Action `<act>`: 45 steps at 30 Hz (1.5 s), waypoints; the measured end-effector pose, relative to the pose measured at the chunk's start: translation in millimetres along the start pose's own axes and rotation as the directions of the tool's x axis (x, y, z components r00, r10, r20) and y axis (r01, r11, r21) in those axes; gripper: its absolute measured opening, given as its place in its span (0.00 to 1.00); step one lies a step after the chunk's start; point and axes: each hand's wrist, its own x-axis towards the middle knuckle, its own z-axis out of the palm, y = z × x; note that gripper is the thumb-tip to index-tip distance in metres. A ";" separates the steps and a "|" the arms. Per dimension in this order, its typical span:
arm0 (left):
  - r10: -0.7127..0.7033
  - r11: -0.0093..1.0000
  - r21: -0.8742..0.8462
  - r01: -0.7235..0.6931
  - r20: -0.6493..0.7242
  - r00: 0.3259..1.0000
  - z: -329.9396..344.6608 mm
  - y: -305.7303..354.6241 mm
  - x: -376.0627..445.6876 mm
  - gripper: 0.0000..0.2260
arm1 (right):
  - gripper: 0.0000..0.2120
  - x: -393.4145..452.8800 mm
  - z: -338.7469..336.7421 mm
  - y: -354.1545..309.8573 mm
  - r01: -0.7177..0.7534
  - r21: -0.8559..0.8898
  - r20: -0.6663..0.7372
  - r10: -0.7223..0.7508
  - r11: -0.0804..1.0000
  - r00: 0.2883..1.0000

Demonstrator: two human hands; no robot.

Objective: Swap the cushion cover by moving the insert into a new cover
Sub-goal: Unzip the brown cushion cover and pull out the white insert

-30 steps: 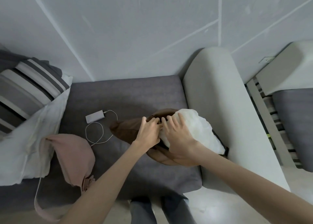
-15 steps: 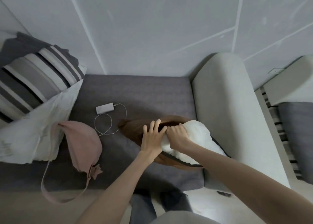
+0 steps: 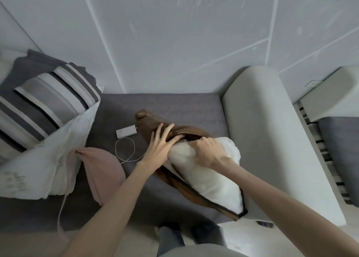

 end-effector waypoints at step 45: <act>-0.243 0.893 -0.317 0.320 0.261 0.934 29.0 -45.8 -67.9 0.30 | 0.28 38.1 111.6 -78.8 -0.084 -0.039 0.041 0.086 0.996 0.995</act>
